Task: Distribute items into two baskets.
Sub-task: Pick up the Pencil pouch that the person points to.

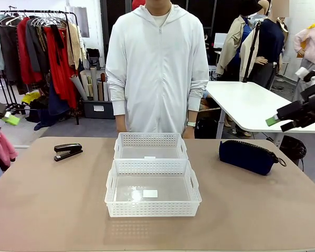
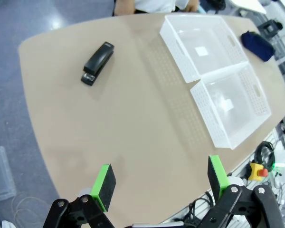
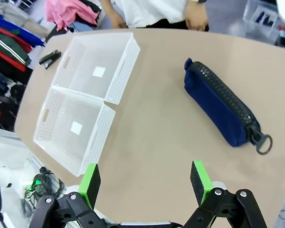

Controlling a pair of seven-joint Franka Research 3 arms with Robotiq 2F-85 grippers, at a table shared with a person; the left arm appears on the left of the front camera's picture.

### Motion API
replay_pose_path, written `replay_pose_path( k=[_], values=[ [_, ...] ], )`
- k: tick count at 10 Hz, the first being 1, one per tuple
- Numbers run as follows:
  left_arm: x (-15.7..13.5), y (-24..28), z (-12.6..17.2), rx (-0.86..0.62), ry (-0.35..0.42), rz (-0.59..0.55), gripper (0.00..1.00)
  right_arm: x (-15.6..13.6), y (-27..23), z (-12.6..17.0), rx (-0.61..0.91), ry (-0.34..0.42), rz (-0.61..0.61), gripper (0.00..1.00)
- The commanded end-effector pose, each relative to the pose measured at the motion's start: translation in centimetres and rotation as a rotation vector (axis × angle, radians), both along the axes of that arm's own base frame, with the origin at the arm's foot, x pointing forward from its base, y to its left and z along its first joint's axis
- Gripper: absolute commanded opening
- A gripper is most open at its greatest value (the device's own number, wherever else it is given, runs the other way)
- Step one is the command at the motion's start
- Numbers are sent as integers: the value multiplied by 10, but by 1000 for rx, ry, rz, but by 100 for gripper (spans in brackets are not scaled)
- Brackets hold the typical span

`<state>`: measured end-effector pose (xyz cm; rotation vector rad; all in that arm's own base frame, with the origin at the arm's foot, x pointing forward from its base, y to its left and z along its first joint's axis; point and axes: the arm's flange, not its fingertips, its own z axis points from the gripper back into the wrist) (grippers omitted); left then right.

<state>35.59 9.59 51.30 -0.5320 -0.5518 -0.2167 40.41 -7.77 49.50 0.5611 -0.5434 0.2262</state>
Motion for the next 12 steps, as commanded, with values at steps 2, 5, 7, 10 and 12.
replay_pose_path(
  k=[2,5,7,10,12],
  values=[
    [-18,18,-11,6,32,30,100,-14,-37,-10,92,7,-19,100],
    [-33,32,-5,50,-87,-35,100,-45,-58,-10,168,-23,4,100],
    [-39,33,0,32,-127,-81,100,-63,-64,-6,147,-32,47,100],
    [-47,34,12,6,-166,-96,100,-83,-63,3,138,-32,96,100],
    [-47,33,13,5,-156,-97,100,-90,-65,5,141,-31,103,100]
  ],
)
